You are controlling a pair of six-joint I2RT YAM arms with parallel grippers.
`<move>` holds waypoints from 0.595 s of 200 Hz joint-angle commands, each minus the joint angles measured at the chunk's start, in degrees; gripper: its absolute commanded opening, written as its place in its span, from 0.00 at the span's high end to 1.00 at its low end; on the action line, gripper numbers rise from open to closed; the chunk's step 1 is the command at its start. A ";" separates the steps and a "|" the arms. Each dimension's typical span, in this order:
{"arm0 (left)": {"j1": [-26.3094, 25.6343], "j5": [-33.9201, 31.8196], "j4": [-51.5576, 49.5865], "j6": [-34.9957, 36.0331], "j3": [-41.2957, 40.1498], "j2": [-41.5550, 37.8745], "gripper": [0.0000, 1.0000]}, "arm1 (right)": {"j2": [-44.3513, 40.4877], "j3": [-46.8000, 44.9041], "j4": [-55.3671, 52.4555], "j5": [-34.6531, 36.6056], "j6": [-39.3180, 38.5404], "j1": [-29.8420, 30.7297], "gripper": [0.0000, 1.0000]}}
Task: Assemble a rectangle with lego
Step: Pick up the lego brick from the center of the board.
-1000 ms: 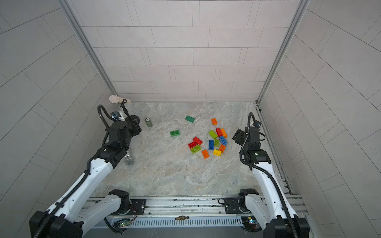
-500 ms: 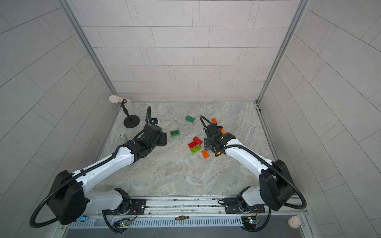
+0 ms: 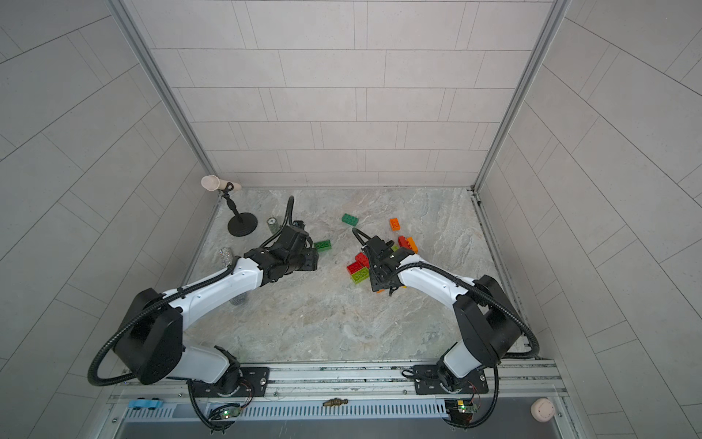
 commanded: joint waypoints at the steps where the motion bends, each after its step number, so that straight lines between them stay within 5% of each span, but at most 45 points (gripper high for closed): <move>1: -0.28 2.47 2.32 -4.44 -1.98 -1.76 0.31 | 4.71 2.50 -0.57 0.24 -1.29 1.10 0.36; 63: -0.11 2.16 -0.95 -1.75 -3.70 -5.03 0.33 | 13.89 7.09 -0.34 1.52 -3.32 1.20 0.45; 119: -0.03 16.13 13.51 -0.25 -16.71 -15.85 0.37 | 7.92 4.56 -2.40 -7.51 -3.17 0.94 0.65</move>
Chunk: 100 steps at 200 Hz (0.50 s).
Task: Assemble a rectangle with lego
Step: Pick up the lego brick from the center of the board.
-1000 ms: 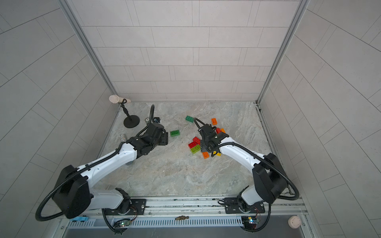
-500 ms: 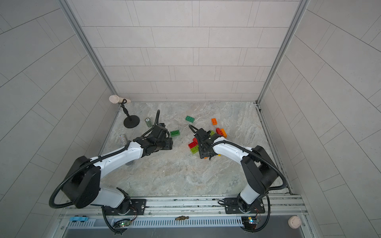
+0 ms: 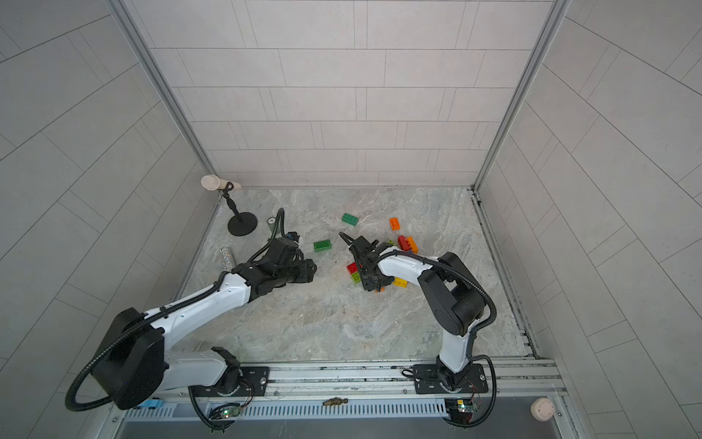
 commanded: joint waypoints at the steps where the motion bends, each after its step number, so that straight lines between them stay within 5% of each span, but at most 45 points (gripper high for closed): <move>1: -0.26 8.04 9.28 0.58 -6.22 -5.37 0.37 | -5.31 -1.99 -2.89 -6.51 0.14 0.02 0.65; 19: -4.74 8.17 20.76 1.88 -14.24 -9.96 0.36 | -11.32 -4.50 -2.52 -14.63 2.20 -1.57 0.65; 46: -17.64 -3.85 48.90 13.12 -26.57 -9.62 0.28 | -15.54 -8.09 4.66 -31.39 8.58 -7.14 0.66; 60: -17.92 -3.70 61.33 13.77 -28.00 -4.79 0.24 | -16.41 -8.35 7.21 -36.49 10.88 -8.95 0.66; 100: -17.93 6.03 71.16 14.10 -23.08 5.37 0.13 | -17.78 -8.16 10.15 -45.42 13.41 -11.78 0.65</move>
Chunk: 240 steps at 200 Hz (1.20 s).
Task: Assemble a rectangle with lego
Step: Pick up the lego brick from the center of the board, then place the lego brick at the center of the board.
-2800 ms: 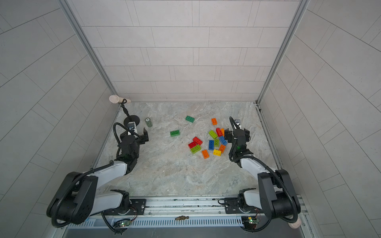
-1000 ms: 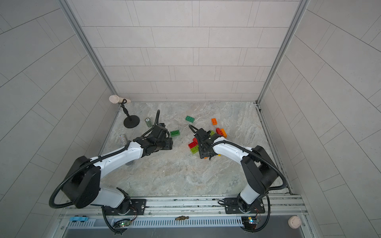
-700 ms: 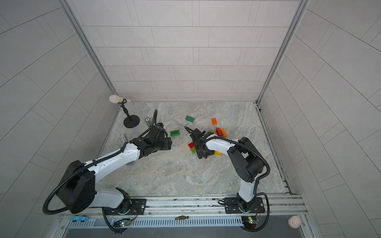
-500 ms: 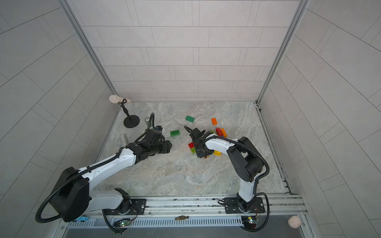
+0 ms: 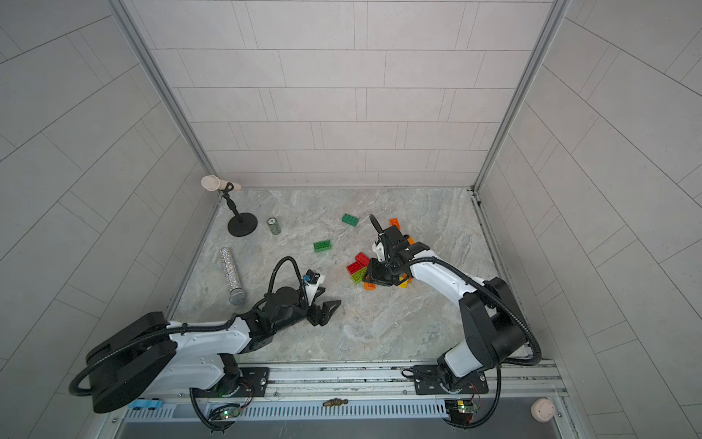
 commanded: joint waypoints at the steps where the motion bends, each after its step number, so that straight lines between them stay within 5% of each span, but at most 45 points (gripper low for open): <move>1: -0.07 4.26 17.60 2.54 2.98 3.65 0.13 | -1.45 0.21 2.15 -9.50 2.71 -0.76 0.65; 108: 3.81 18.40 19.28 6.15 10.05 13.71 0.12 | -3.55 1.27 -3.07 -21.94 -3.12 -1.15 0.69; 240: 2.48 21.21 17.64 6.14 9.63 13.73 0.12 | -2.61 3.89 -3.66 -26.63 -3.83 -1.00 0.70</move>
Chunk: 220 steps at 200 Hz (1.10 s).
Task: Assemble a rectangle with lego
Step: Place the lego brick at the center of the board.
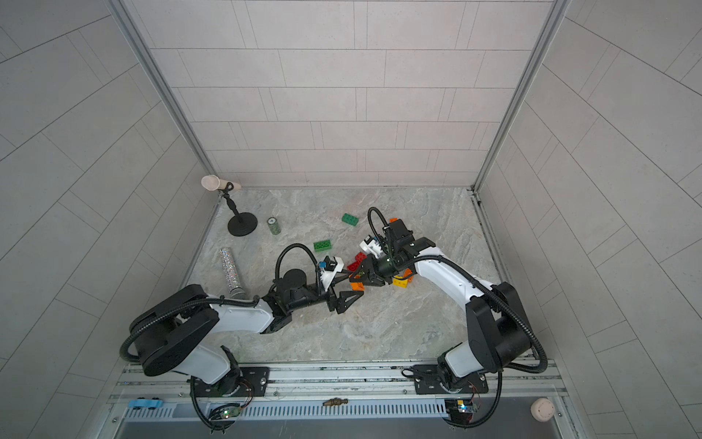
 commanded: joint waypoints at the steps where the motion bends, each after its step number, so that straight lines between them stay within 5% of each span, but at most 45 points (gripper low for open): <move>1: -0.36 0.43 0.60 1.21 0.00 0.30 0.12 | -0.74 0.86 -0.16 -1.85 -0.14 0.41 0.70; 106: 0.94 -2.03 0.37 2.77 -0.63 -3.02 0.16 | 0.05 0.32 -1.06 -2.06 -1.66 1.17 0.70; 145: 0.96 -0.86 0.99 2.36 -0.34 -2.16 0.36 | 0.14 0.24 0.58 -1.91 -0.60 1.34 0.68; 189: 1.58 -3.85 -1.77 2.93 -1.21 -4.67 0.56 | 0.60 -0.58 4.36 -0.21 2.09 0.60 0.53; 220: 1.67 -11.32 -16.77 7.17 -0.94 -9.39 0.63 | 0.26 -1.36 8.66 2.69 5.46 -1.80 0.31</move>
